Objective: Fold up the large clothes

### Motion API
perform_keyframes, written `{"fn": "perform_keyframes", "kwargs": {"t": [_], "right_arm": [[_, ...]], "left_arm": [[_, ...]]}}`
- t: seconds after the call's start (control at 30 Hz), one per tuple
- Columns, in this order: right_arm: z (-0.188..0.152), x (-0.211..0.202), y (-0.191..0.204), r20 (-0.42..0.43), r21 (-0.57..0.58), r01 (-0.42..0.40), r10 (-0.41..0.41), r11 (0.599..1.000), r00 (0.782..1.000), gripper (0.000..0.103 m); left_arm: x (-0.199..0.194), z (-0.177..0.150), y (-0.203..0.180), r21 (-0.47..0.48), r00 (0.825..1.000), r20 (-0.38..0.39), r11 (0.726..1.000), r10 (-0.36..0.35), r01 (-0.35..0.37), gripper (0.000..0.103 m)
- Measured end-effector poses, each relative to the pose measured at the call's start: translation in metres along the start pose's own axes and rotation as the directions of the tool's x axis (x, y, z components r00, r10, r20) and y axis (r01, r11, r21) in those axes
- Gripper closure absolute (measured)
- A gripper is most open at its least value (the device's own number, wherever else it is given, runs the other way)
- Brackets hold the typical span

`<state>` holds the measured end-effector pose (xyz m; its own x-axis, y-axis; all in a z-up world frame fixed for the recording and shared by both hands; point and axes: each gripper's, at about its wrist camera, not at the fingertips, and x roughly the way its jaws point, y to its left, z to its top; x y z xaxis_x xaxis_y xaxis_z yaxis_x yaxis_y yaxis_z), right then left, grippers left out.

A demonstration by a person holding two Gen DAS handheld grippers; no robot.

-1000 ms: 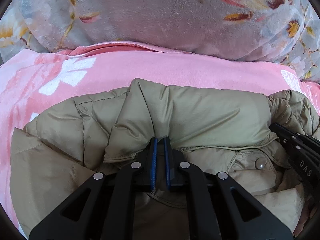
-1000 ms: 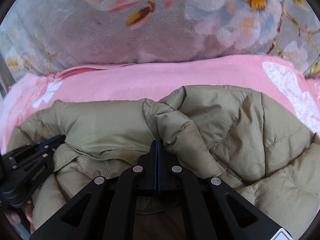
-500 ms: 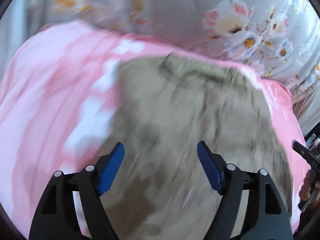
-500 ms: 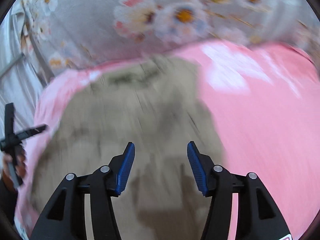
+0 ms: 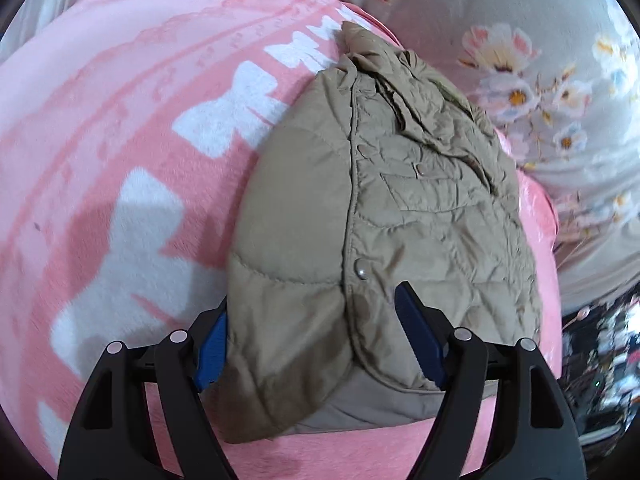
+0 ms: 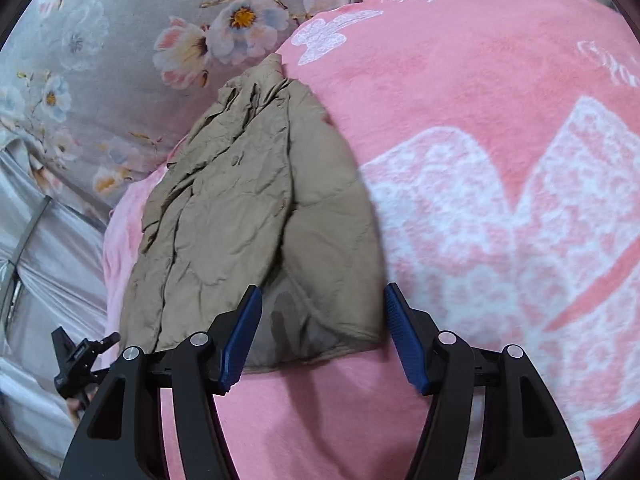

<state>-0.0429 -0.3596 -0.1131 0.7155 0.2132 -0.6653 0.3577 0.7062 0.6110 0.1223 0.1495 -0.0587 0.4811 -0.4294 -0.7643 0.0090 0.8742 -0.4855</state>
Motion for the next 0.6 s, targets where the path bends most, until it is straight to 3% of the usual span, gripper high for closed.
{"fn": "perform_keyframes", "kwargs": {"t": [0.07,0.13,0.2,0.23,0.4,0.6], "right_arm": [[-0.002,0.006,0.008,0.01,-0.001,-0.001,0.001,1.0,1.0,0.041],[-0.002,0.009,0.014,0.0,0.011,-0.039,0.039,0.999,0.999,0.058],[-0.002,0.01,0.013,-0.016,0.03,-0.036,0.037,0.999,0.999,0.095],[-0.002,0.007,0.015,-0.005,0.028,-0.015,0.015,1.0,1.0,0.096],[-0.01,-0.05,0.031,0.124,-0.036,-0.106,0.11,0.994,0.986,0.1],[-0.04,-0.169,0.08,0.272,-0.285,-0.118,0.198,0.951,0.942,0.1]], "left_arm": [[0.0,-0.002,-0.002,-0.008,1.0,0.01,1.0,-0.001,0.001,0.047],[0.001,-0.002,-0.007,-0.008,1.0,0.008,1.0,0.005,-0.005,0.079],[-0.003,-0.002,-0.008,-0.008,1.0,0.015,1.0,0.016,-0.016,0.093],[-0.007,-0.002,-0.006,-0.013,1.0,0.021,1.0,-0.003,0.003,0.097],[-0.058,-0.012,-0.013,0.027,0.993,0.093,0.998,-0.067,0.065,0.102],[-0.166,-0.038,-0.028,0.123,0.962,0.192,0.978,-0.191,0.17,0.102]]}}
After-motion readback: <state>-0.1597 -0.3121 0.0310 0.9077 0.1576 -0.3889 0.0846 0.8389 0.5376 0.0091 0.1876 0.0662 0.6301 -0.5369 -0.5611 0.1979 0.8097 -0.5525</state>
